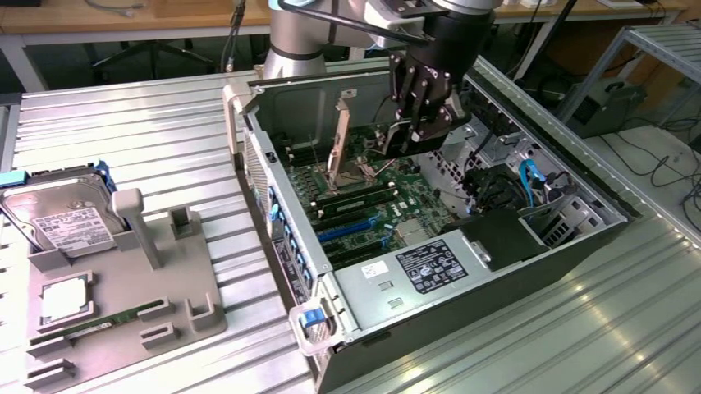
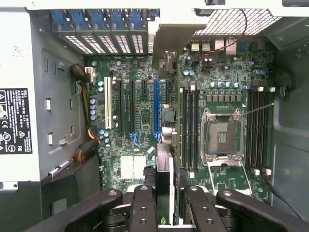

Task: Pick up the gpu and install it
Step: 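Insert the gpu into the slot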

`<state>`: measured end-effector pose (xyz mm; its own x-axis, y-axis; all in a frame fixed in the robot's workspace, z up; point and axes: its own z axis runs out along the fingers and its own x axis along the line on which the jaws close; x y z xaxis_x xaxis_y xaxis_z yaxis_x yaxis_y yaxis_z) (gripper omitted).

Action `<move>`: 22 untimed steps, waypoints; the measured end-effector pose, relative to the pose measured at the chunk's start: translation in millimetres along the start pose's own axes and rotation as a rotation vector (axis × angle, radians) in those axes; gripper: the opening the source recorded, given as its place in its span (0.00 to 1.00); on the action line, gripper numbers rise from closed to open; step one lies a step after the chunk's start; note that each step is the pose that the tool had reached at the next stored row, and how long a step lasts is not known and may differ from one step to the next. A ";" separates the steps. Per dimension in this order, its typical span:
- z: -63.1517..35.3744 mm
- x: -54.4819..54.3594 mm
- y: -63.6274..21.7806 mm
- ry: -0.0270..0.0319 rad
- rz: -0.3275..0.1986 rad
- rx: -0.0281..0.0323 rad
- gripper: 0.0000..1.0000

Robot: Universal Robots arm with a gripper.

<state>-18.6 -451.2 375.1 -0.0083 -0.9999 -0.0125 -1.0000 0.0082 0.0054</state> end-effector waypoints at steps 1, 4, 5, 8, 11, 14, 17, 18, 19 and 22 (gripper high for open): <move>0.5 0.0 0.0 0.0000 0.000 0.0000 0.27; 1.8 0.0 0.0 0.0000 0.000 0.0000 0.27; 2.3 0.0 0.0 0.0000 0.000 0.0000 0.27; 3.8 0.0 0.0 0.0000 0.000 0.0000 0.27; 5.9 0.1 0.0 0.0000 0.000 0.0000 0.27; 6.8 0.2 0.0 -0.0002 0.000 0.0001 0.27; 8.1 0.2 0.0 -0.0001 0.000 0.0000 0.27; 8.5 0.2 -0.1 -0.0001 0.000 0.0000 0.27; 8.8 0.2 0.0 -0.0001 0.000 0.0000 0.27; 10.1 0.3 -0.1 -0.0001 0.000 0.0000 0.27</move>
<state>-18.6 -451.3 365.0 -0.0083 -0.9999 -0.0127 -1.0000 0.0082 0.0053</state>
